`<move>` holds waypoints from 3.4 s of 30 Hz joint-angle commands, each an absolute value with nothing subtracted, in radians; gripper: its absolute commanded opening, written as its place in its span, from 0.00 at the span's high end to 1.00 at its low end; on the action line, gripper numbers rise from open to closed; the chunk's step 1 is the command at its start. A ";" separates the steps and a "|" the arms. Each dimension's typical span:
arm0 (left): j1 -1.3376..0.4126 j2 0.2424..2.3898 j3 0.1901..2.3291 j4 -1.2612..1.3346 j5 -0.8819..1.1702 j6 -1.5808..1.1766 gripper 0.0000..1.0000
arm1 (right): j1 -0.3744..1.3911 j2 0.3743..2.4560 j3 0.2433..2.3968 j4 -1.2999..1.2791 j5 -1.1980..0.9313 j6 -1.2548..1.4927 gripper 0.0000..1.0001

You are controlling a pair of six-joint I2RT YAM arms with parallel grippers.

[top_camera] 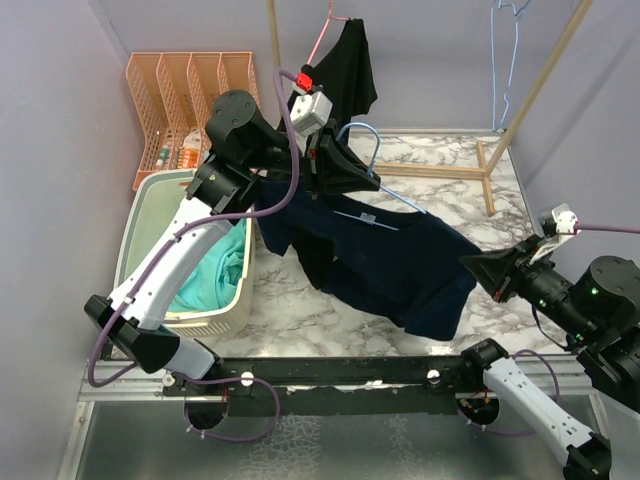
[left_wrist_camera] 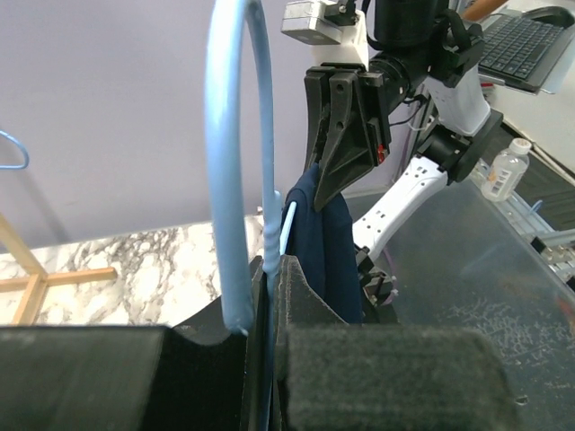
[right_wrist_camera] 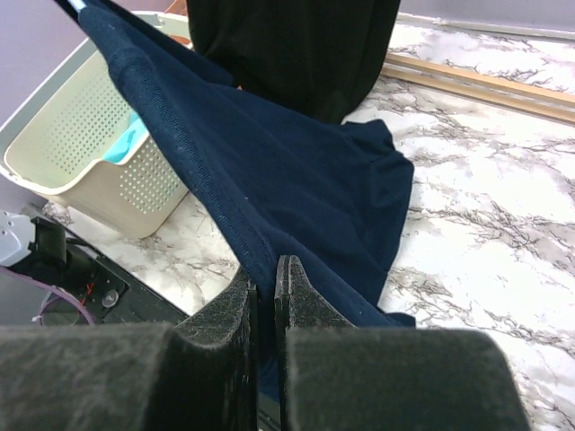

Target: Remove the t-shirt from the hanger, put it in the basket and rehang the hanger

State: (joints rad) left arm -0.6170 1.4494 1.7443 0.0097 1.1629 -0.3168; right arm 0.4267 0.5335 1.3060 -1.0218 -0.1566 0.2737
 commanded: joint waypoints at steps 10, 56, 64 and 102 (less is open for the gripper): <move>-0.505 1.314 1.767 -0.023 0.966 -0.249 1.00 | 0.422 0.520 1.333 -1.147 0.173 0.326 0.99; -0.680 1.381 1.435 0.295 1.189 -0.486 1.00 | 0.422 0.780 1.491 -0.904 -0.514 0.130 0.50; -0.708 1.432 1.483 0.293 1.187 -0.494 1.00 | 0.423 0.794 1.453 -0.915 -0.575 0.115 0.50; -0.730 1.124 1.297 -0.093 0.396 -0.194 0.25 | 0.422 0.739 1.430 -0.982 0.016 0.260 0.99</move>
